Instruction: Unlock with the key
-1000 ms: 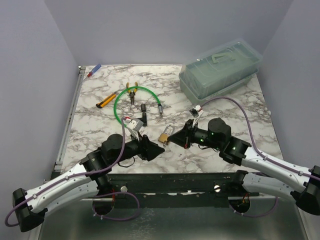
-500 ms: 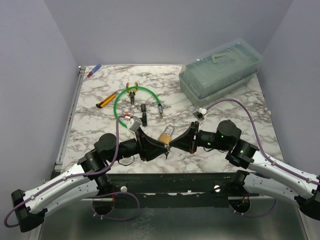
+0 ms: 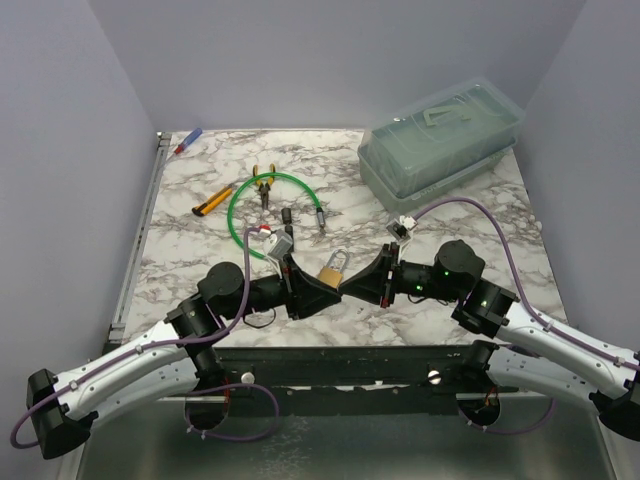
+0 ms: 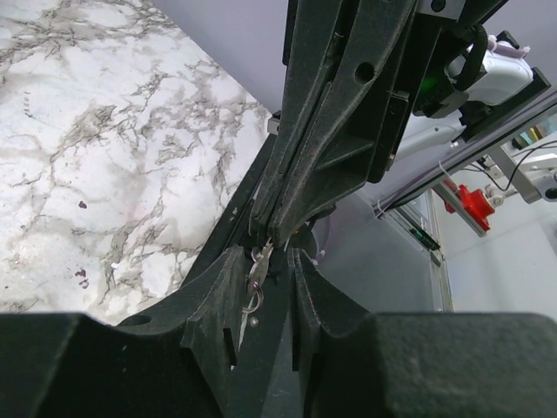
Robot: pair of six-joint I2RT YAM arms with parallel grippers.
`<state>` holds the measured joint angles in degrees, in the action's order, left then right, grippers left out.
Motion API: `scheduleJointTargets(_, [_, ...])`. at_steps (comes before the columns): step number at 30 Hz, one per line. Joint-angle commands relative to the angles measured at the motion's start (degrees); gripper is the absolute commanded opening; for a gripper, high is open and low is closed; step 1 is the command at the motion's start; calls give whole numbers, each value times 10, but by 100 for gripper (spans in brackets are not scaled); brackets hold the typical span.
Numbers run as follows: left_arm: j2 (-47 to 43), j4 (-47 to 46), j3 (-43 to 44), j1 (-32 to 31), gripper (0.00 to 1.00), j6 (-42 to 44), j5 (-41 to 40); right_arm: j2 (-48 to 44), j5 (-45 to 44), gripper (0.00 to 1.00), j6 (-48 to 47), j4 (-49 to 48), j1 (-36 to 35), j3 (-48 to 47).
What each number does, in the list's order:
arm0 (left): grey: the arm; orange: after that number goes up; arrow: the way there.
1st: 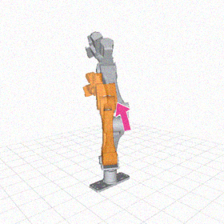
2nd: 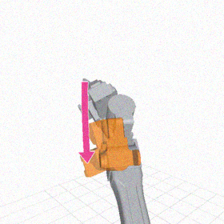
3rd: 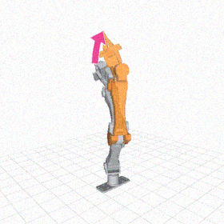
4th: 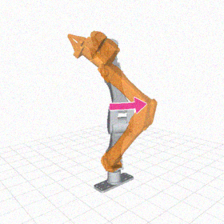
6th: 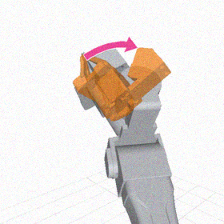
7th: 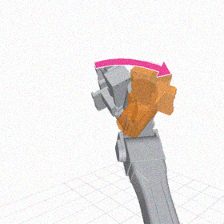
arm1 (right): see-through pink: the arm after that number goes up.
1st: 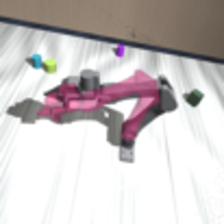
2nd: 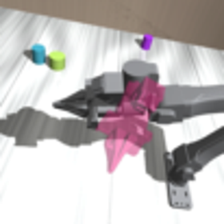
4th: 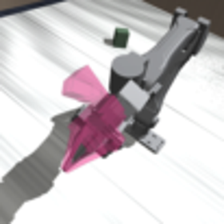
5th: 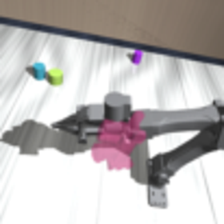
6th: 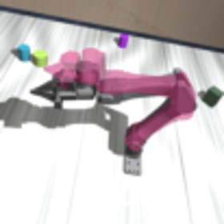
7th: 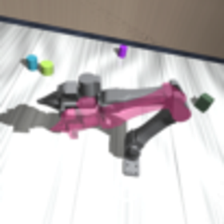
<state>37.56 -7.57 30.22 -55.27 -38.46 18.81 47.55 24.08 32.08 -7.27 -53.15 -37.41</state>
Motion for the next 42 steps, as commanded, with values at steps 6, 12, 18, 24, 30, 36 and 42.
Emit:
scheduleJointTargets(6, [-15,-20,-2,-3,30,-17,19,-6,-2,1,1,-16,1,6])
scheduleJointTargets(12, [-14,-21,-10,-3,31,-22,19,-5,-3,1,0,-16,1,3])
scheduleJointTargets(18, [-14,-20,-17,-3,42,-22,15,-3,-1,1,2,-19,1,3])
scheduleJointTargets(24, [-11,-17,-24,-2,39,-24,4,-1,2,1,4,-21,1,4])
scheduleJointTargets(30, [-13,-17,-22,-3,25,-24,4,3,4,1,8,-29,1,8])
scheduleJointTargets(36, [-11,-18,-22,-3,0,-27,1,11,7,1,12,-36,1,11])
scheduleJointTargets(42, [-19,-2,-27,-3,0,-36,-34,28,-34,12,13,-1,1,-8])
